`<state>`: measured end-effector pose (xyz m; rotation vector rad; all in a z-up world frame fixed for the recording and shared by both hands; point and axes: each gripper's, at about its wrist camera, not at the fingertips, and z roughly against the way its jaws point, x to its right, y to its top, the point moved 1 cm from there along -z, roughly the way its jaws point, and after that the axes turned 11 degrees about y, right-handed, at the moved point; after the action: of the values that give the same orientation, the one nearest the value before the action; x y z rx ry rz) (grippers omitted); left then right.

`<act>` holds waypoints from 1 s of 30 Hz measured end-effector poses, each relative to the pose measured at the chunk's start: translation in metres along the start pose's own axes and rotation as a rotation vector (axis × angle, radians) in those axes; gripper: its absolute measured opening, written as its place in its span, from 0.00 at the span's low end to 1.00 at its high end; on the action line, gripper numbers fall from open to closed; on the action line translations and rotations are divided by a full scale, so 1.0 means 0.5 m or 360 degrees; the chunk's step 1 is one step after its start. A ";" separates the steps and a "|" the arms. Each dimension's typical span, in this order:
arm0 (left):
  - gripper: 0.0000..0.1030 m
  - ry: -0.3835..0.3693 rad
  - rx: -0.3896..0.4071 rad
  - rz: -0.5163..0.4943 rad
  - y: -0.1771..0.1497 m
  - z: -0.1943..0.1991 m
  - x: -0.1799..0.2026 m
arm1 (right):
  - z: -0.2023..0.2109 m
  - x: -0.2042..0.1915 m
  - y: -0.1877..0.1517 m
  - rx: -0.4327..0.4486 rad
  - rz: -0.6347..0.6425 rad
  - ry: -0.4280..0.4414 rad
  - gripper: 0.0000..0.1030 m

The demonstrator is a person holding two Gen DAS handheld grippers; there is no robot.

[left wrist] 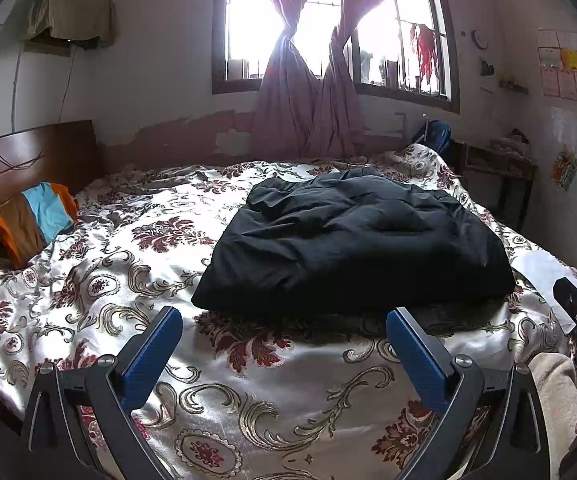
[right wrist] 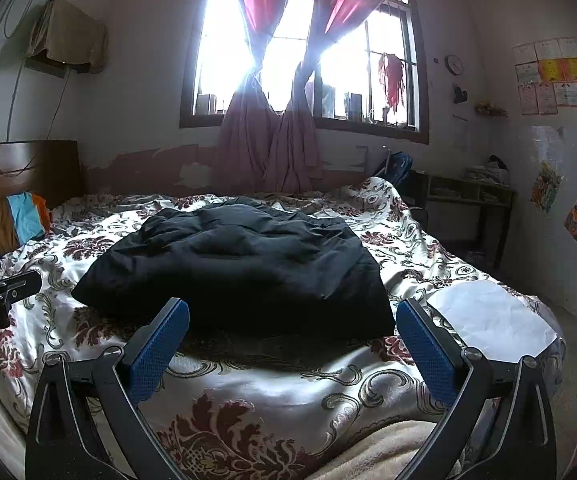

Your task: Fold large clothes

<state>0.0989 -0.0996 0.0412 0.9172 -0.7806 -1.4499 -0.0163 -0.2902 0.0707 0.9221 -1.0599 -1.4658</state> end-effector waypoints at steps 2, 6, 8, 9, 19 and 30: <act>1.00 -0.0001 0.0000 0.0000 0.000 0.000 -0.001 | 0.000 0.000 0.000 -0.0001 0.0000 -0.0001 0.99; 1.00 -0.0001 -0.0002 -0.0001 -0.001 -0.003 -0.004 | 0.000 -0.001 0.000 -0.0003 -0.0001 -0.0001 0.99; 1.00 0.0000 0.0000 -0.0001 -0.002 -0.001 -0.002 | 0.000 -0.002 0.000 -0.0004 -0.0003 -0.0002 0.99; 1.00 0.0000 -0.0001 -0.0001 -0.002 -0.001 -0.002 | -0.001 -0.001 0.000 -0.0003 -0.0003 -0.0002 0.99; 1.00 -0.0002 -0.0004 0.0000 -0.005 -0.002 -0.002 | 0.000 -0.001 0.001 -0.0004 -0.0003 -0.0002 0.99; 1.00 -0.0004 -0.0006 0.0000 -0.005 -0.002 -0.003 | 0.000 -0.001 0.000 -0.0003 -0.0003 -0.0001 0.99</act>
<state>0.0987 -0.0979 0.0385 0.9128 -0.7796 -1.4523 -0.0162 -0.2895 0.0709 0.9213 -1.0582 -1.4687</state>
